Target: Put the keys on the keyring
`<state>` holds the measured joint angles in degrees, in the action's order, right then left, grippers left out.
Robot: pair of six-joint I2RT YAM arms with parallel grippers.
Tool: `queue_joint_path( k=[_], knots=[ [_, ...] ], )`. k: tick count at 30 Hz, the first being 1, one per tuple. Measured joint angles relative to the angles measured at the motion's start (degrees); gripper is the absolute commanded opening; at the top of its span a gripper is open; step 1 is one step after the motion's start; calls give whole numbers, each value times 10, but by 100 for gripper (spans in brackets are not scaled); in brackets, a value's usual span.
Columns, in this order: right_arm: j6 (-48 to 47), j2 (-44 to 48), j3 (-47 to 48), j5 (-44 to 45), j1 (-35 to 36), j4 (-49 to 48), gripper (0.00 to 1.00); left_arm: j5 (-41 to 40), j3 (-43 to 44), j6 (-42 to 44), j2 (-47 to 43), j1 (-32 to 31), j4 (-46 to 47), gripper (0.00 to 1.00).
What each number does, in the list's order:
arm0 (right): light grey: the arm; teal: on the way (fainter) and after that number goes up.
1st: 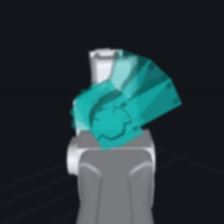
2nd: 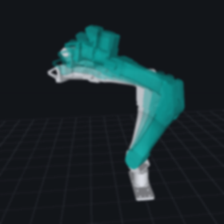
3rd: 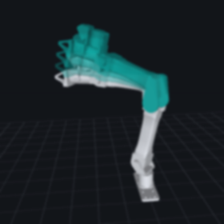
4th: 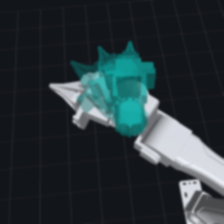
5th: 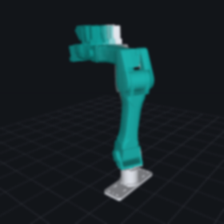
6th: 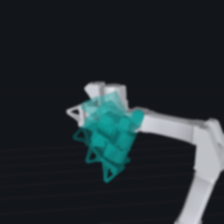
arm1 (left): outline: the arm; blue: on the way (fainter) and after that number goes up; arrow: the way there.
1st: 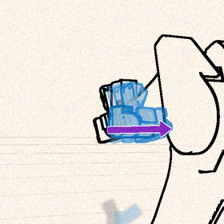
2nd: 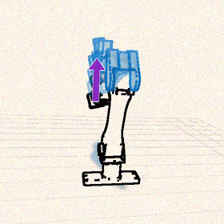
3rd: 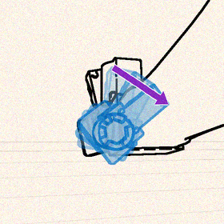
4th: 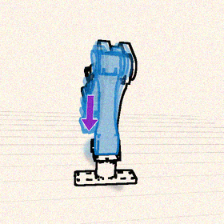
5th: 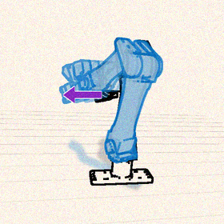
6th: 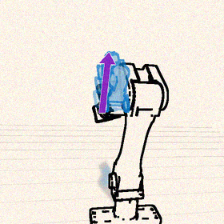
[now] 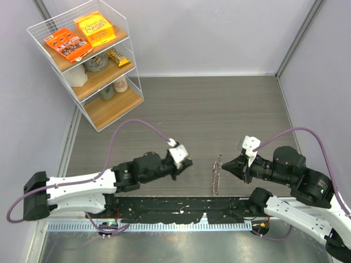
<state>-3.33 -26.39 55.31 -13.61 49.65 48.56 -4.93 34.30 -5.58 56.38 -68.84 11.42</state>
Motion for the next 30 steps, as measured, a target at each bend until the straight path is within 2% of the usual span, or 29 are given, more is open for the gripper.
queue_joint_path(
  k=[3,5,8,19,30],
  knots=[
    [0,-1,0,1,0,-1,5,-15,54,14,47,-60,-32,0],
    [0,-2,-1,2,0,-2,5,3,37,8,31,-42,-25,0],
    [0,-1,-5,2,0,-6,5,-8,13,2,-5,18,-41,0],
    [-1,-23,-15,-16,0,-16,6,32,14,12,-52,1,-44,0],
    [-7,-55,-25,-88,0,-54,5,125,11,8,-119,1,-5,0]
  ],
)
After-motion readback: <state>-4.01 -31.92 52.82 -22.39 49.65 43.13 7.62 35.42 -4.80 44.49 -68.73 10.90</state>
